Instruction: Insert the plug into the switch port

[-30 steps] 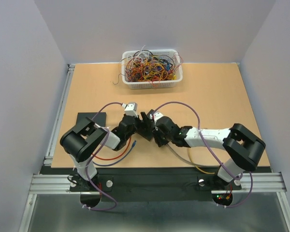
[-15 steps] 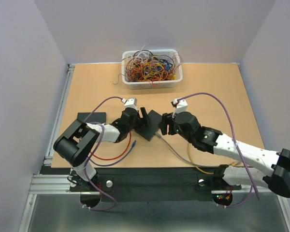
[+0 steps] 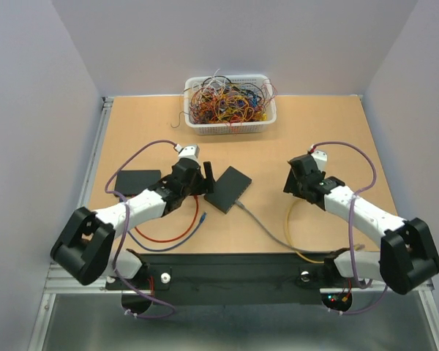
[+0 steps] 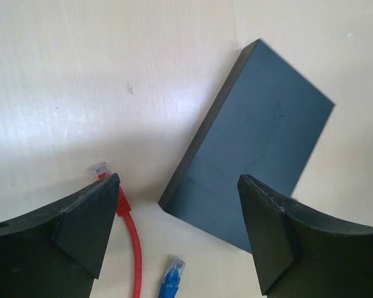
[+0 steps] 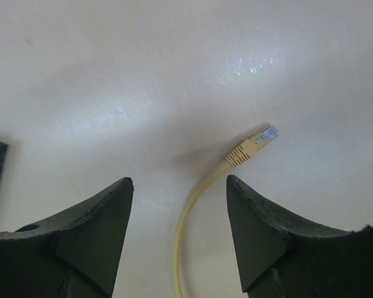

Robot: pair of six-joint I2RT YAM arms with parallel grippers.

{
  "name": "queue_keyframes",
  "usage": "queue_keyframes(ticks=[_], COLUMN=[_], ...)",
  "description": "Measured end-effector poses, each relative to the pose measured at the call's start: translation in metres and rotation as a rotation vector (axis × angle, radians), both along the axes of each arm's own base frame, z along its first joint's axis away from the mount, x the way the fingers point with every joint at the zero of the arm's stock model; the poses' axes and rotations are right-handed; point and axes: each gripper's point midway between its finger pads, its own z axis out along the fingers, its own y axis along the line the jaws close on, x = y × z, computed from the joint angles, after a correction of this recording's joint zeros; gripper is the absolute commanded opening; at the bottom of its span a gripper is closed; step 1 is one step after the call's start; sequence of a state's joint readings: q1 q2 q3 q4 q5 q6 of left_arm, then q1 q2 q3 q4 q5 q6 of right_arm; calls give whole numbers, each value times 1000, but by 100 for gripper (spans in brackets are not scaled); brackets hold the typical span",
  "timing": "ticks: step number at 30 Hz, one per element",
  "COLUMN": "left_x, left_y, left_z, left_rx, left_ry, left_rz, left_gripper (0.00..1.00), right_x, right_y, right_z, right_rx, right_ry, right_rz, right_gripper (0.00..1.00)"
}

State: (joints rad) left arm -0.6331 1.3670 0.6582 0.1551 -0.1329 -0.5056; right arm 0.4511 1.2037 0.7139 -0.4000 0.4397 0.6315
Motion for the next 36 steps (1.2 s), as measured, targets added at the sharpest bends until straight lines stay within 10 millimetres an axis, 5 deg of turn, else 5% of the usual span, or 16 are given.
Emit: queue_keyframes(ticks=[4,8,16,19,23,26,32,36], left_x=[-4,-6,-12,-13,-15,-15,-13,-11], left_y=[4,6,8,9,10,10,12,15], left_z=[32,52,46,43,40,40,40,44], left_rx=[-32,-62,-55,-50,-45,-44,-38,-44], left_ry=[-65,-109,-91,-85,-77,-78,-83,-97], left_rz=[-9,-10,-18,-18,-18,-16,-4,11], left_gripper=[89,89,89,89,89,89,89,88], right_x=[-4,-7,-6,1,8,13,21,18], right_y=[-4,-4,-2,2,7,13,57,104], right_z=[-34,-47,-66,-67,-66,-65,-52,-21], right_rx=[-32,-39,-46,-27,-7,23,145,232], right_ry=[125,168,212,192,162,143,104,12], right_rz=[-17,-23,-40,-40,-36,-15,207,435], right_gripper=[66,64,52,39,1,0,1,0])
